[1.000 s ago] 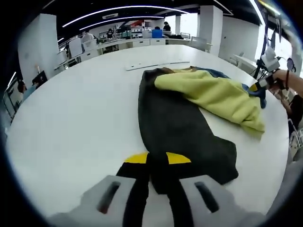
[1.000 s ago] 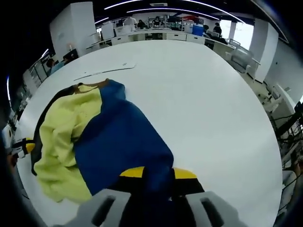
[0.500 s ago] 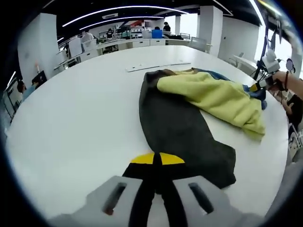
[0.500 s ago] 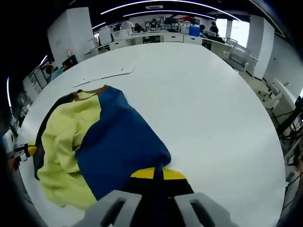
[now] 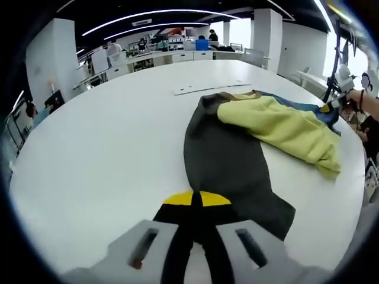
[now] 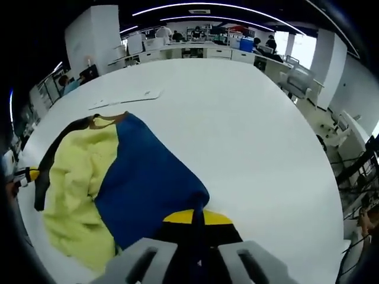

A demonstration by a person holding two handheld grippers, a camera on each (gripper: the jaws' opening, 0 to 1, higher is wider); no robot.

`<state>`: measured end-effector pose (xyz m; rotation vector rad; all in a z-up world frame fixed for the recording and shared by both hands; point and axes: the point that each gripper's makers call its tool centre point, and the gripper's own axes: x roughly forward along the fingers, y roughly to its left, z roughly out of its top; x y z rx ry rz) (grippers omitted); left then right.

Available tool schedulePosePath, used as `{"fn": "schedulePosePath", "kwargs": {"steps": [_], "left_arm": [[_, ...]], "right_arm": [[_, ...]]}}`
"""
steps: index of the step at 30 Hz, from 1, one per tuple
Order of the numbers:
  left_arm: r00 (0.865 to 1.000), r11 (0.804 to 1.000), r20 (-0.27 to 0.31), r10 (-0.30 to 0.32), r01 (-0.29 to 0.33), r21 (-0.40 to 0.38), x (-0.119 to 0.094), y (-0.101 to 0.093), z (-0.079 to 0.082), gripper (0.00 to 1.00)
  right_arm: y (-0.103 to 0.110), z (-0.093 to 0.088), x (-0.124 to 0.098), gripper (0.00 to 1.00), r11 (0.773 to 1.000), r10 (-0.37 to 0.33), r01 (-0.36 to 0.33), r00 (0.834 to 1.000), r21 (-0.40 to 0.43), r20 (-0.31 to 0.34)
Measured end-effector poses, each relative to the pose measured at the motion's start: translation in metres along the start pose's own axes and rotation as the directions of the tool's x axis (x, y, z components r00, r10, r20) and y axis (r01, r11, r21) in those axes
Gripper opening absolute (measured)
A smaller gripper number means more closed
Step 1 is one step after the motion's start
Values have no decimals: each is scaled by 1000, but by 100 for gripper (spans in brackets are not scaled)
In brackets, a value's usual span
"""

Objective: Fold the garment on the visible template until the final outline fits inside the template.

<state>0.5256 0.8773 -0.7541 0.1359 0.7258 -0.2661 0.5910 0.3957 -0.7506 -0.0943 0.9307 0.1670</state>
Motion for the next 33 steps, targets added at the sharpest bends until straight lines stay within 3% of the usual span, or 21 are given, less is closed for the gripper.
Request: {"fn": "schedulePosePath", "kwargs": {"steps": [17,33], "left_arm": [[998,999,-53,29,-32,-44,10,30,-1,0],[989,994,-115,93,-99,-41,23,71,2,0]], "right_arm": [[-33,22,23,0,993,-66,68,998,-100,17],[-52,43,41,0,984,-118,120,993,-133,19]]}}
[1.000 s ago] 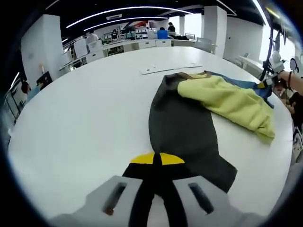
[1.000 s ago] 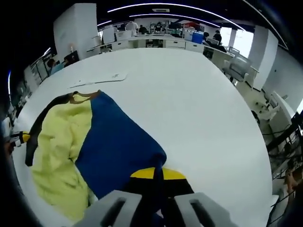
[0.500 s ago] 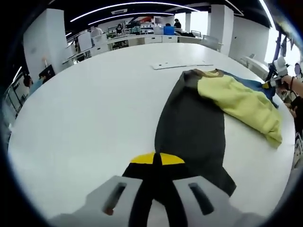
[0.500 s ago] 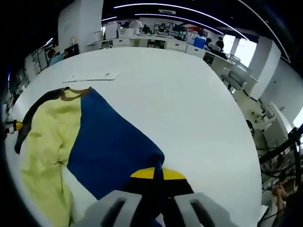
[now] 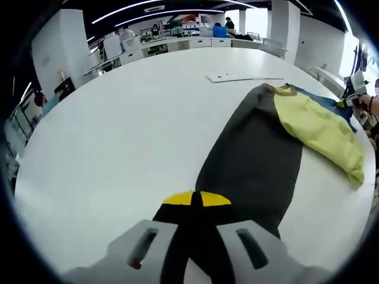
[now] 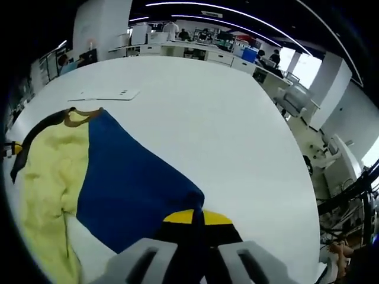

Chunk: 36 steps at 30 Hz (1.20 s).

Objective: Fold the garment on the visible template until the final outline fits inside the template.

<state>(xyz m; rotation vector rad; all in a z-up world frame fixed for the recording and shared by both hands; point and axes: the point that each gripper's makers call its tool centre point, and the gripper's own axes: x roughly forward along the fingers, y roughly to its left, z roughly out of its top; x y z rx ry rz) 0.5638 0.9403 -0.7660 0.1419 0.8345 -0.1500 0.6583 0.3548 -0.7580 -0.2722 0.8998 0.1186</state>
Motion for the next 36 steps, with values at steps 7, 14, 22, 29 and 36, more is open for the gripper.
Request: {"fn": "schedulePosePath", "kwargs": {"steps": [7,14,22,29,36], "left_arm": [[1000,1000,1,23,-23,8,6,12,7,0],[998,998,-2,58,-58,25,13,28,14,0],[994,994,-6,105,-105,0,15,46,15,0],[992,992,-31,122,-122,13,8,55,7,0],[995,995,-1,103,-103,-18,-2,50,12,7]], "right_arm": [[-2,3,6,0,1000,-12,12,1000,-5,-3],[-3,3,10,0,1000,-7,7,1000,-7,-4],[-7,4,13,0,1000,-1,1,1000,6,1],[-7,5,14,0,1000,-2,2,1000,0,-3],[0,6,8,16,993,54,-56,998,103,21]]}}
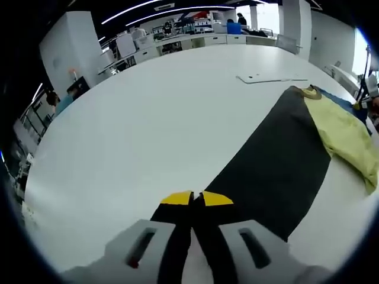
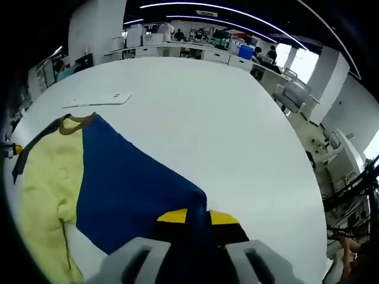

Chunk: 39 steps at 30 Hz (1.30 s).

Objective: Fold the garment on the visible template until the final outline fits inside the template.

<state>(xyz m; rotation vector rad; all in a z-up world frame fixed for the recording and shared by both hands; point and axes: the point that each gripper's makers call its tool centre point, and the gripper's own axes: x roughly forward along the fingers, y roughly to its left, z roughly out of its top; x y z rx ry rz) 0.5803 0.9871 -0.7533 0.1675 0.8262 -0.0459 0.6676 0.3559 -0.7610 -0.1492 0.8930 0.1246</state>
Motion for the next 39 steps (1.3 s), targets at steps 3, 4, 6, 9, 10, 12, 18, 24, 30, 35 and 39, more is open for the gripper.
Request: {"fn": "schedulePosePath", "kwargs": {"steps": [3,4,6,9,10,12,18,24,30,35,39], "left_arm": [[999,999,43,-31,31,-14,-6,-7,7,19],[998,999,53,-37,38,-15,-8,-8,9,22],[994,998,90,-63,64,-13,-15,-15,15,29],[987,994,127,-99,104,-28,-23,-25,18,42],[984,993,139,-108,114,-38,-25,-27,19,46],[979,990,158,-126,134,-41,-31,-32,19,55],[968,986,199,-153,164,-37,-49,-43,16,76],[947,983,270,-174,185,-16,-68,-53,18,89],[935,977,292,-200,211,-9,-86,-64,17,97],[928,974,300,-221,224,24,-101,-73,13,99],[920,971,311,-237,238,36,-112,-81,11,99]], "right_arm": [[1,0,-5,34,1000,23,-23,1000,21,8],[1,0,-7,38,999,28,-28,1000,17,8],[5,0,-12,45,998,54,-54,998,12,16],[13,-2,-22,56,995,98,-98,995,18,26],[15,-2,-25,60,994,105,-106,994,17,30],[23,-4,-31,69,990,138,-138,990,9,30],[41,-11,-48,80,980,196,-196,980,-23,28],[73,-12,-71,88,952,307,-306,951,-26,39],[109,-15,-90,92,916,396,-394,918,-82,18],[142,-21,-105,94,878,464,-460,886,-135,0],[171,-29,-117,95,846,504,-499,863,-186,-19]]}}
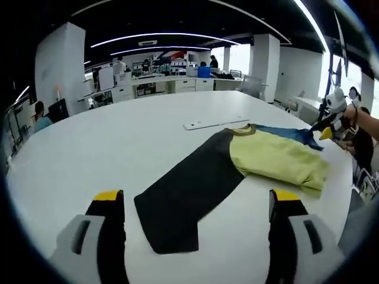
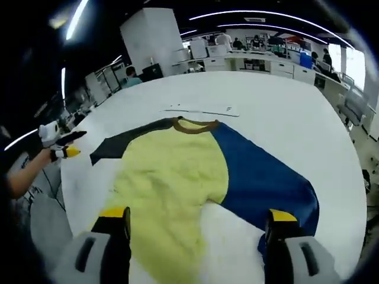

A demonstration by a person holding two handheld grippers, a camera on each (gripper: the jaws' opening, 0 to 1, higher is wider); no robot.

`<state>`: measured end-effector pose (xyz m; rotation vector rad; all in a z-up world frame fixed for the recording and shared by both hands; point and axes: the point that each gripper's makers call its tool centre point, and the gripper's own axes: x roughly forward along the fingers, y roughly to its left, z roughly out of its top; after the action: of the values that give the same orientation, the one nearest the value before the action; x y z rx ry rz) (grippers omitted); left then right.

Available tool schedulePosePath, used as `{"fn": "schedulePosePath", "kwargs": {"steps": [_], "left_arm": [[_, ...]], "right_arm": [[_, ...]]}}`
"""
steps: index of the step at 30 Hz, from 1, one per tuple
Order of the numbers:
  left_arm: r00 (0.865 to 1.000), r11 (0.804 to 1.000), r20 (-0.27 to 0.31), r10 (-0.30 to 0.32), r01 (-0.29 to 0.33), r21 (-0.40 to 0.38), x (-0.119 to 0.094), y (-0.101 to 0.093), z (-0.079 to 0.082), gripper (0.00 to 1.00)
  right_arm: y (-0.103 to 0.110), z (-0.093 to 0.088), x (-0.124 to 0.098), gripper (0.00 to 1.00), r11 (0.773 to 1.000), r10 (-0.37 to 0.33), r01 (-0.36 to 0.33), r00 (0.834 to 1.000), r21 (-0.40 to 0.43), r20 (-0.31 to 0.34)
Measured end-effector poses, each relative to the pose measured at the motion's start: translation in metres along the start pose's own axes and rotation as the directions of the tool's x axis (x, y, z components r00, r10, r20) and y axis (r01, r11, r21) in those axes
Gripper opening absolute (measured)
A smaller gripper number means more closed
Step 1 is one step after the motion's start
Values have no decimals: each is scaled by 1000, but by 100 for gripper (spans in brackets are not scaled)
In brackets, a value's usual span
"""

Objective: Fold the garment on the visible template until the final outline fits inside the template.

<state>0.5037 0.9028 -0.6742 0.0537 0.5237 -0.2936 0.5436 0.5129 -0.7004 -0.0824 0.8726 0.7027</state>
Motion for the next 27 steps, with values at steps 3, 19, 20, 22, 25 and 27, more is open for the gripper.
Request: {"fn": "schedulePosePath", "kwargs": {"steps": [3,19,20,22,25,27], "left_arm": [[1000,1000,1,-11,11,9,-5,-8,-1,99],[995,995,0,-102,102,22,-26,-55,-8,99],[994,994,-1,-108,108,25,-27,-57,-9,99],[994,994,-3,-107,107,31,-30,-61,-12,99],[994,993,-19,-104,105,56,-33,-65,-18,99],[994,992,-37,-105,108,70,-34,-68,-23,99]], "right_arm": [[22,-2,4,94,998,34,-35,999,-43,-5],[103,-16,31,85,972,159,-162,987,-171,-33],[109,-18,32,84,968,164,-168,986,-185,-39],[117,-21,36,81,963,168,-173,985,-208,-42],[127,-27,42,73,957,163,-172,985,-233,-56],[131,-32,46,67,948,148,-163,986,-274,-74]]}}
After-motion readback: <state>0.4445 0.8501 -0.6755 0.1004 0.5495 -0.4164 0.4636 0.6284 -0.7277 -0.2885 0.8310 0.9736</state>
